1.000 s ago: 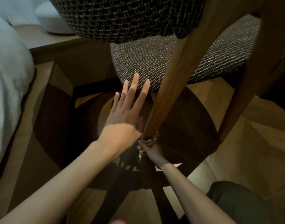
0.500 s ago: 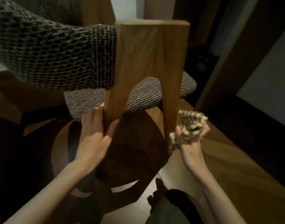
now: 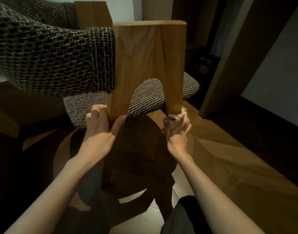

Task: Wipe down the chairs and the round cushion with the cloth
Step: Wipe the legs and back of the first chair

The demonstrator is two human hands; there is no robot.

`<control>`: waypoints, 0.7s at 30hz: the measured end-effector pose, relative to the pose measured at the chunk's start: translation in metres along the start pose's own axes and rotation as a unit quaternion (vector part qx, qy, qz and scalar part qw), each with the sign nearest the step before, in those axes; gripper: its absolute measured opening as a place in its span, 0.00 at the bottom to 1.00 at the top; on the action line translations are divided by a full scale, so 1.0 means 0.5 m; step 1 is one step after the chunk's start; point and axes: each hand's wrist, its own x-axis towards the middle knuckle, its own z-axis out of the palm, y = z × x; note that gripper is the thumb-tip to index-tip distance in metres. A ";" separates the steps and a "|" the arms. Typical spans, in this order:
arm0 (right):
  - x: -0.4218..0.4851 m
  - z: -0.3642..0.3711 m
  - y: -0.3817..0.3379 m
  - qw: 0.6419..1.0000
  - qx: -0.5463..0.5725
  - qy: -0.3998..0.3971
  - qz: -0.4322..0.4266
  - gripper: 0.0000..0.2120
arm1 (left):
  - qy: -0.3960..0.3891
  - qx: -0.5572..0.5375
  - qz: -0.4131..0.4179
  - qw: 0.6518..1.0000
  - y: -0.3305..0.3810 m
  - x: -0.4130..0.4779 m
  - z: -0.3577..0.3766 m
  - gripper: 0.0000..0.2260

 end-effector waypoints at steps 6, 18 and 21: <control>0.012 0.007 0.057 0.984 0.060 -0.068 0.152 0.34 | 0.019 0.011 0.032 0.999 -0.005 0.009 0.002 0.25; 0.025 0.032 0.080 0.987 0.114 0.004 0.116 0.34 | 0.109 -0.024 0.032 0.993 -0.002 0.020 0.038 0.32; 0.002 0.047 0.116 0.967 0.132 -0.035 0.216 0.37 | 0.102 -0.029 0.018 0.994 0.004 0.016 0.034 0.32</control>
